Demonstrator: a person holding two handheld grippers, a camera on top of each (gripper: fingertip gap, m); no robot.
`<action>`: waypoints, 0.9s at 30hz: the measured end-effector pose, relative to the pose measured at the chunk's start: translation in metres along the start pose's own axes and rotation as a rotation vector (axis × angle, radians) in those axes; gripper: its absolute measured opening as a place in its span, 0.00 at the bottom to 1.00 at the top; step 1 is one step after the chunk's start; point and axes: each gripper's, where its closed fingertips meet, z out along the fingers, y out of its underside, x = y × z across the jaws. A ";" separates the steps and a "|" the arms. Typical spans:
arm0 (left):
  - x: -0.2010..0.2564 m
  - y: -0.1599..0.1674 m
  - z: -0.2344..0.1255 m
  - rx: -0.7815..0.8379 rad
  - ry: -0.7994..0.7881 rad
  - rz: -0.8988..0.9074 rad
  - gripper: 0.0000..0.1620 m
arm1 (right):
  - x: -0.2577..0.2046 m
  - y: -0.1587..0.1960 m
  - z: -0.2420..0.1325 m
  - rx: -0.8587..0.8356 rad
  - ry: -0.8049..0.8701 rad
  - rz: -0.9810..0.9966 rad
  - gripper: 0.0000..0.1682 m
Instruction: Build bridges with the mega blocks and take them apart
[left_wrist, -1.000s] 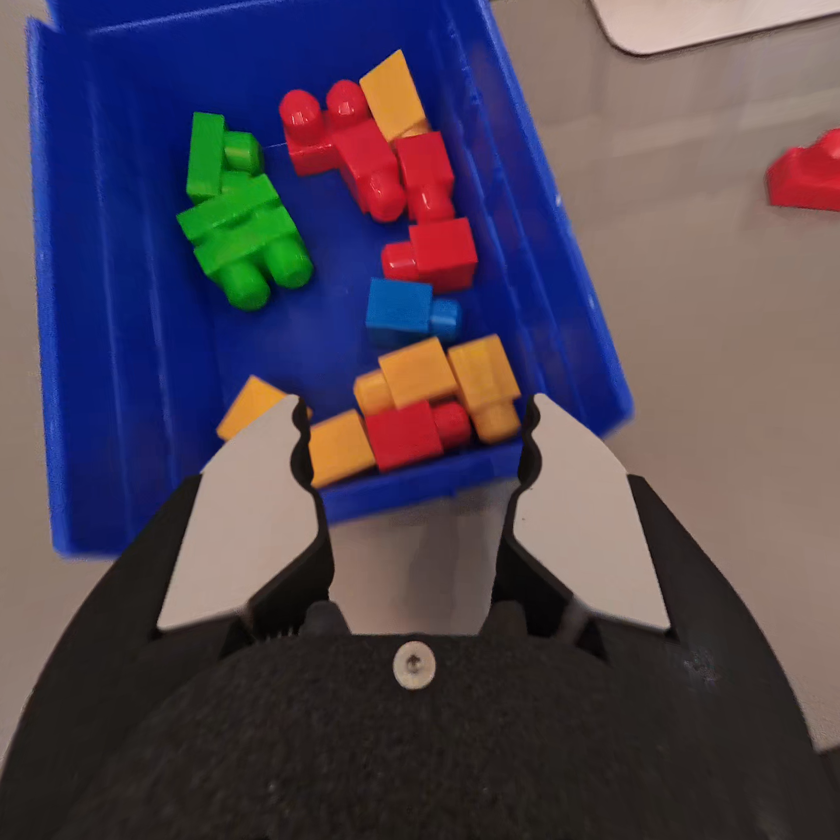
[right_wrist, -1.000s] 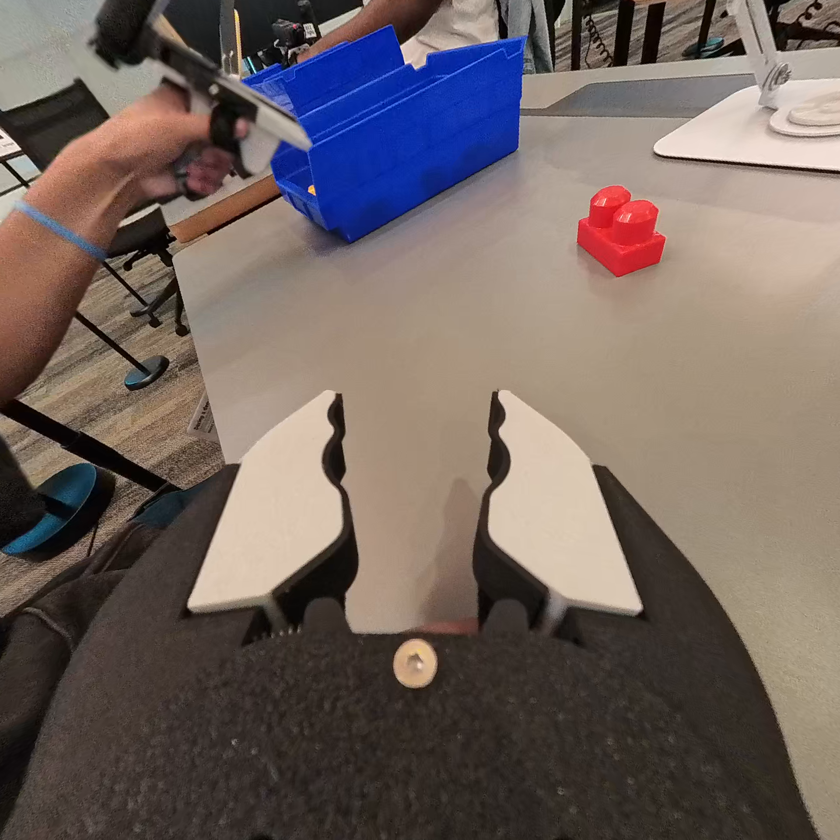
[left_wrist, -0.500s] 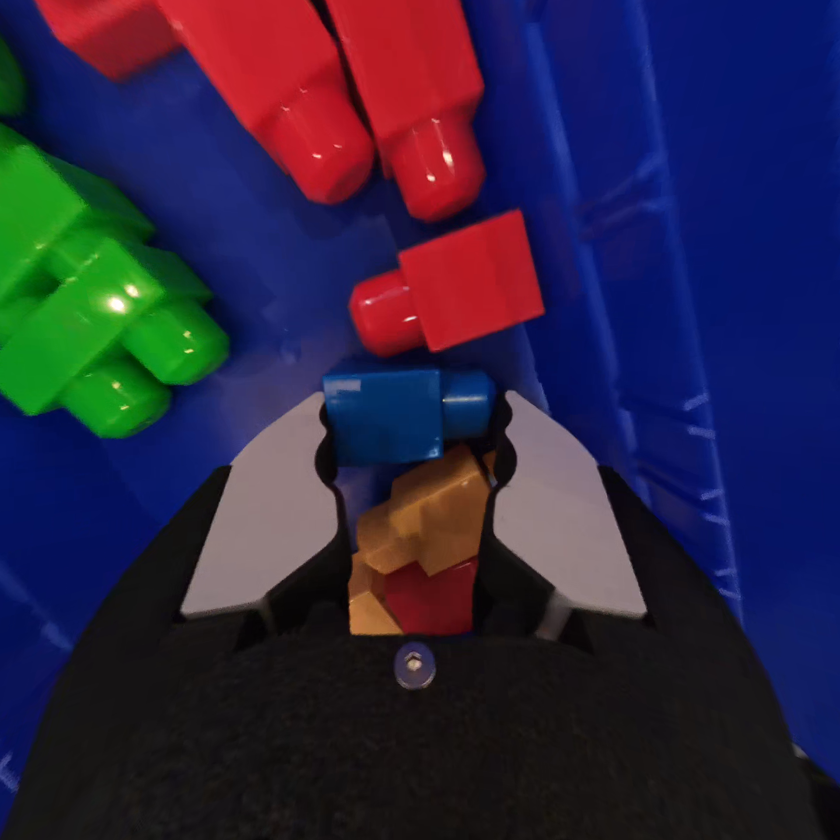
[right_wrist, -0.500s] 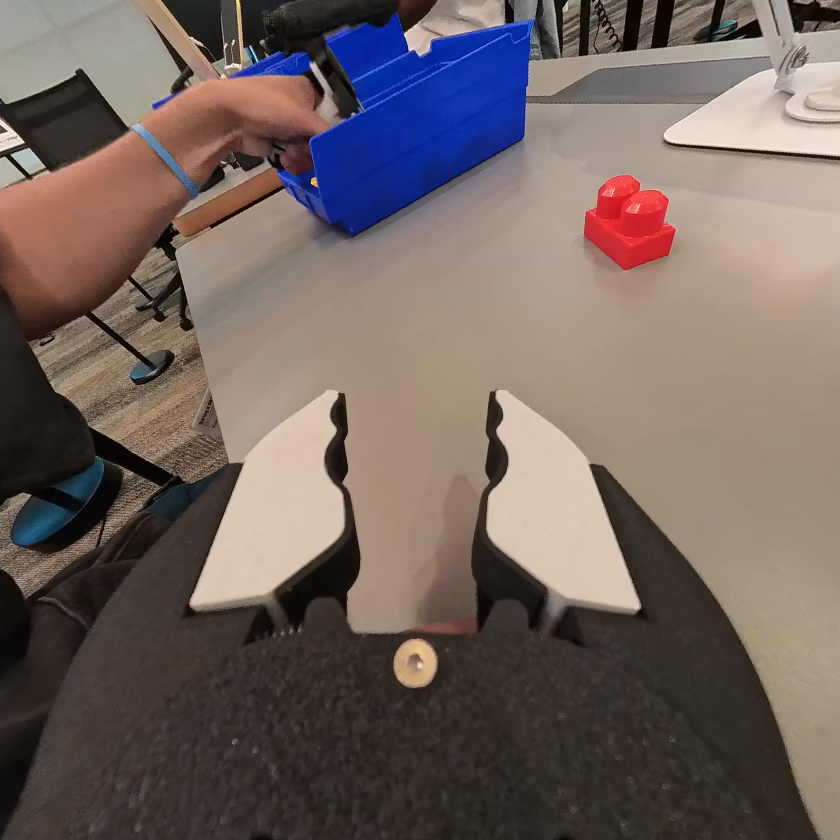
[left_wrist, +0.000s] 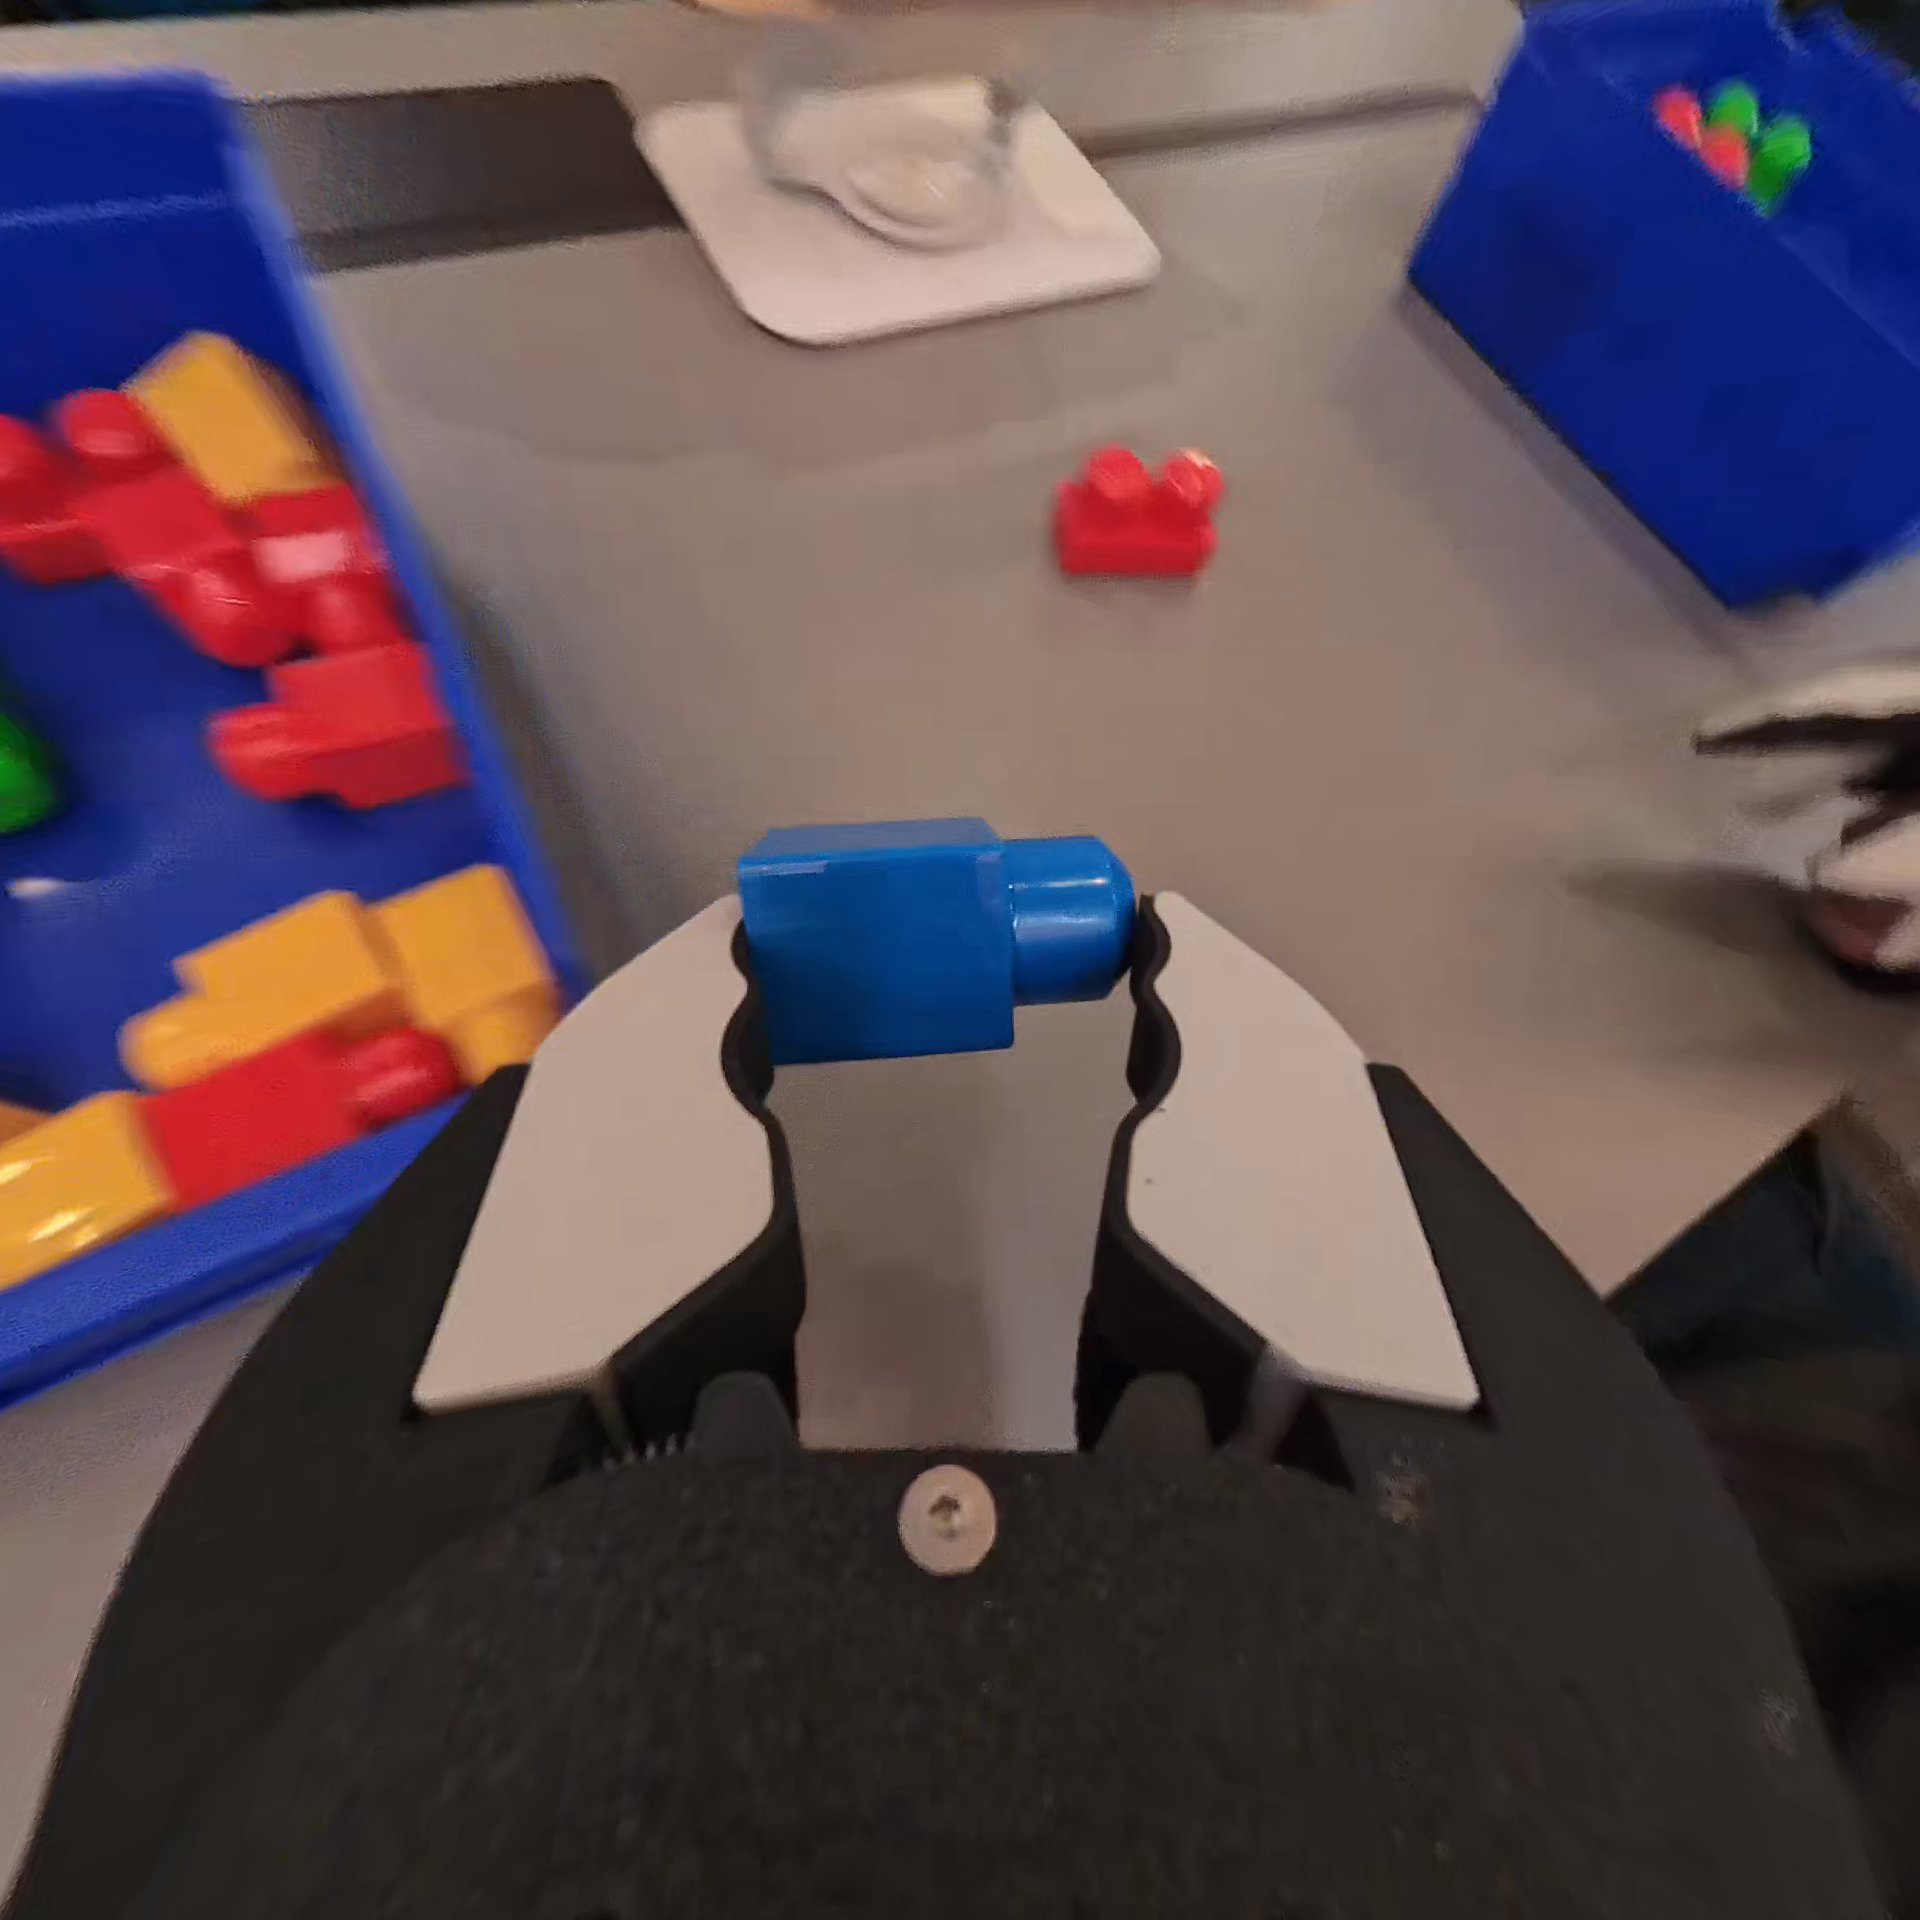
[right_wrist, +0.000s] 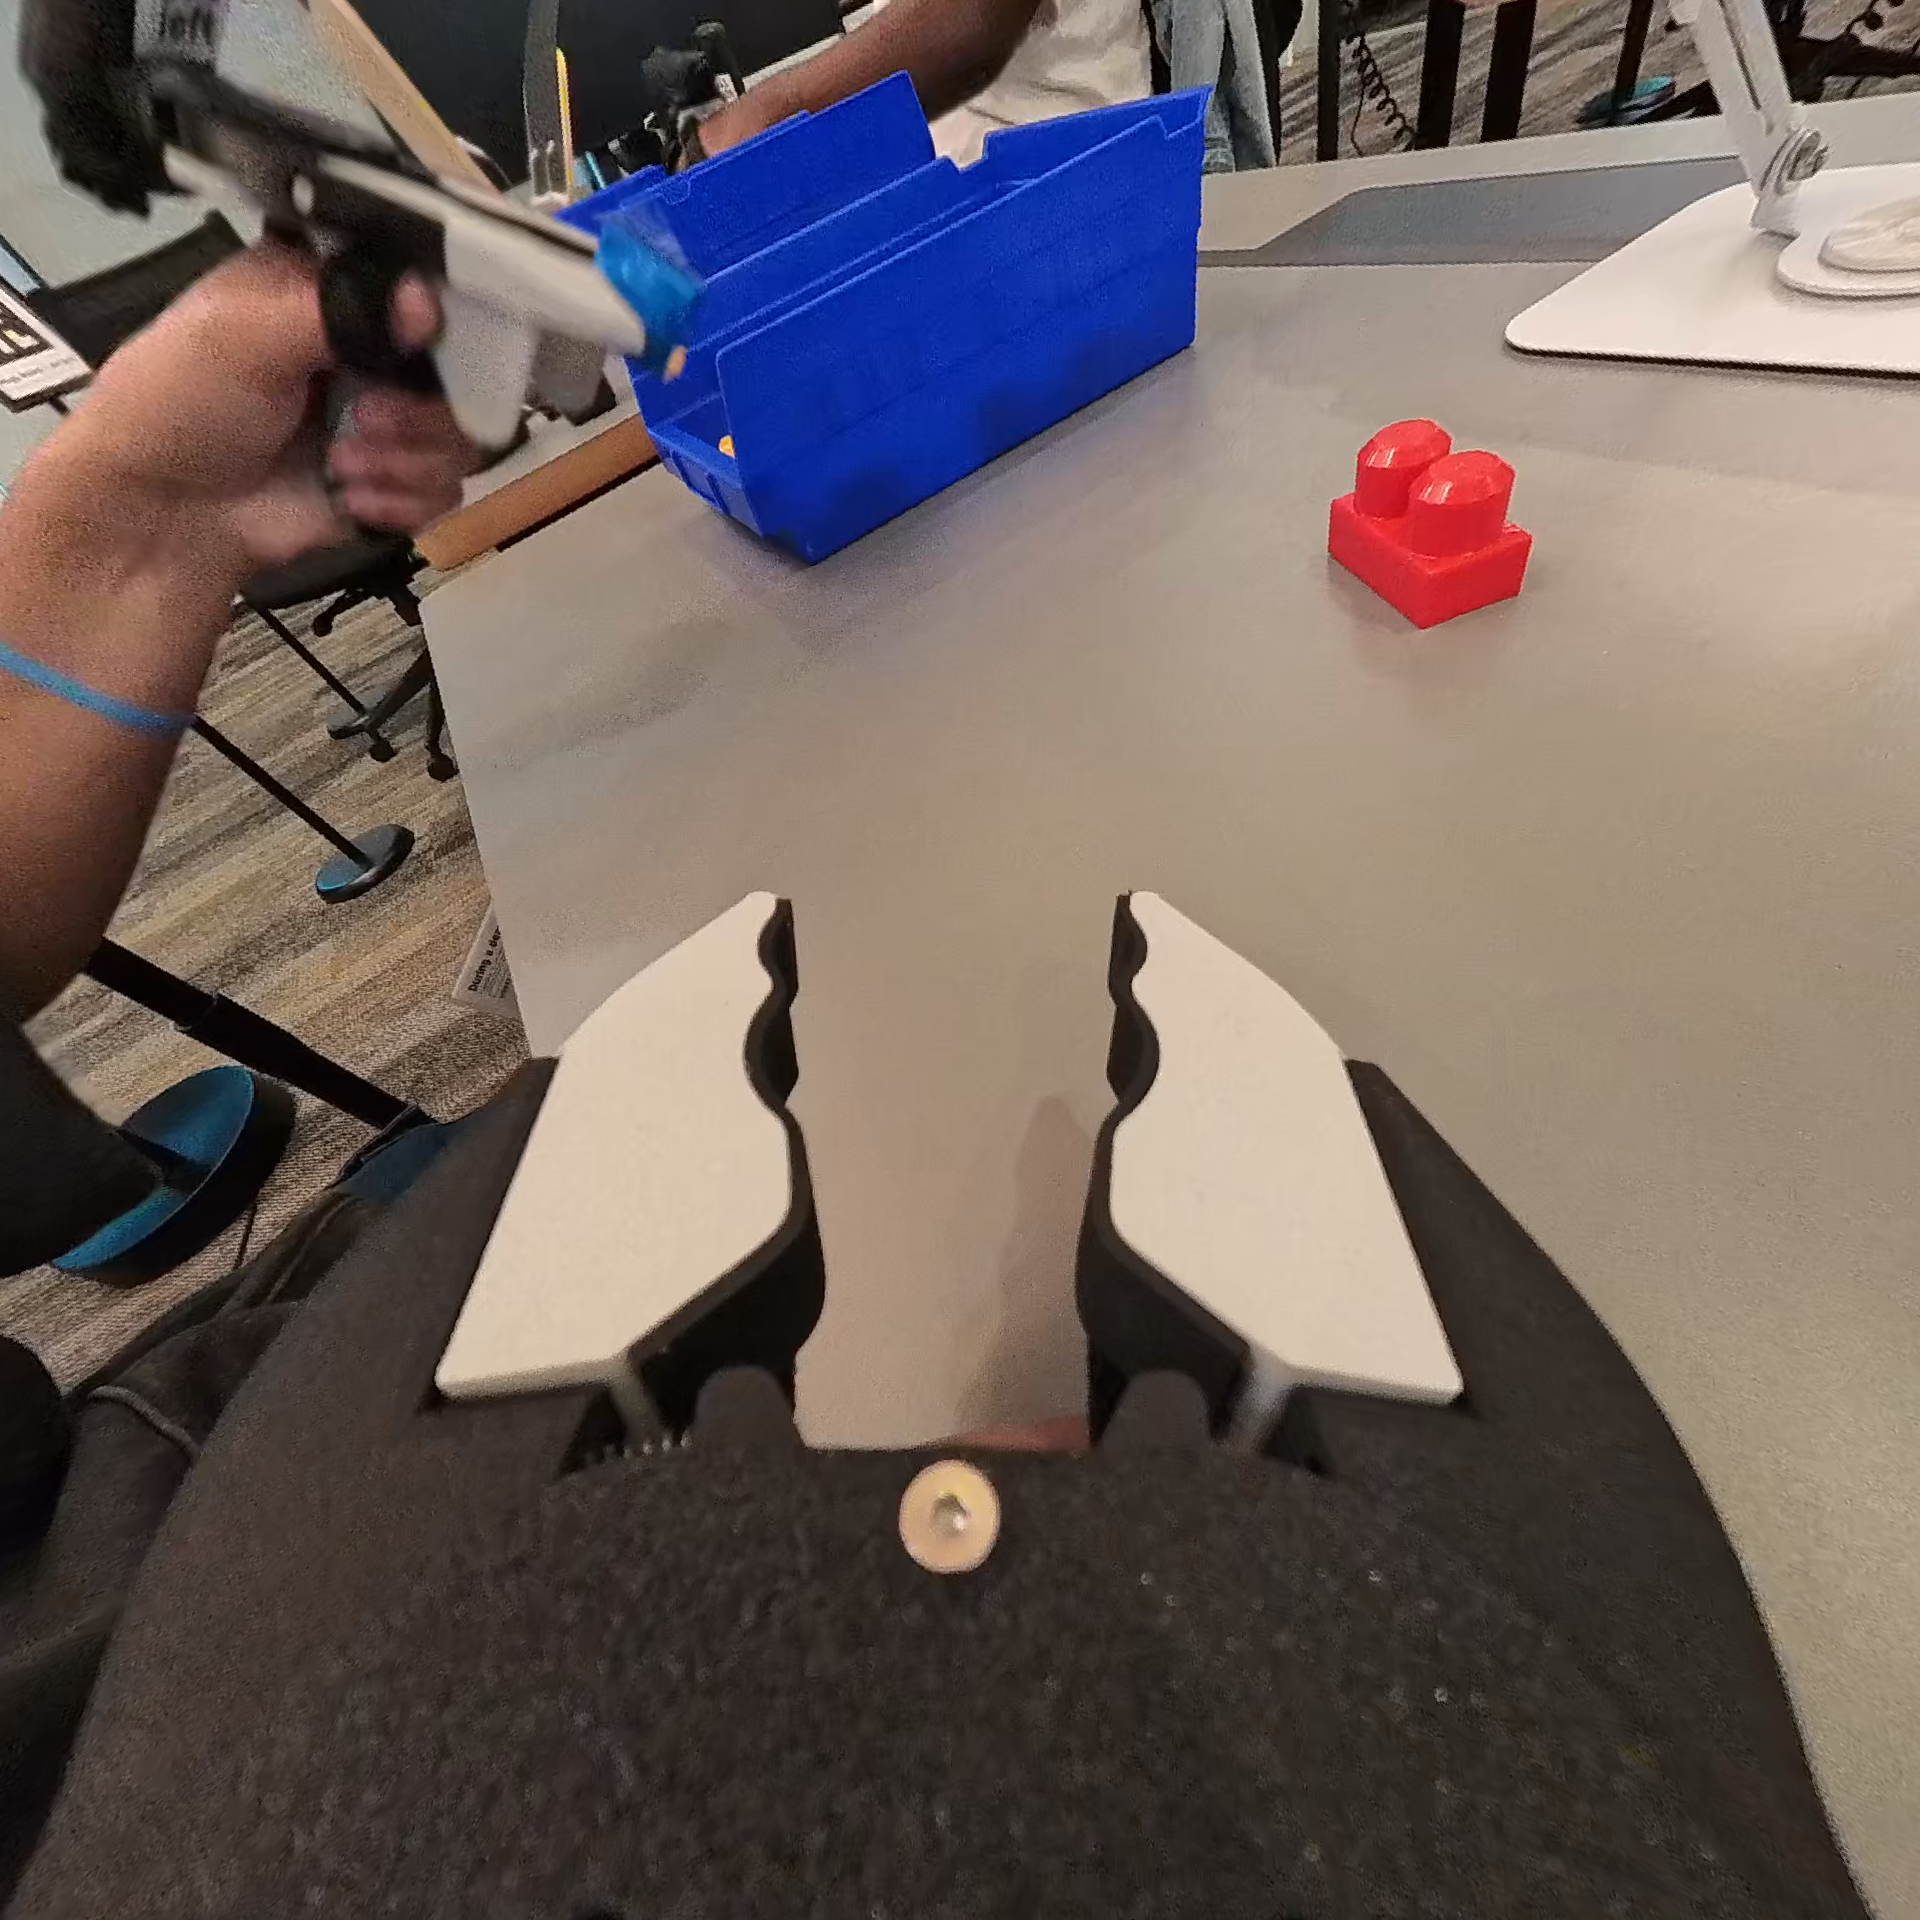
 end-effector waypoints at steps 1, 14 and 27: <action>0.021 0.014 0.007 -0.026 0.010 0.039 0.41 | 0.000 0.000 0.000 0.000 -0.002 0.003 0.34; 0.056 0.030 0.155 -0.423 -0.105 -0.167 0.41 | -0.001 0.001 -0.004 0.009 -0.006 0.015 0.34; 0.070 0.024 0.147 -0.379 -0.245 0.046 0.60 | -0.004 0.002 -0.009 0.017 -0.032 0.039 0.34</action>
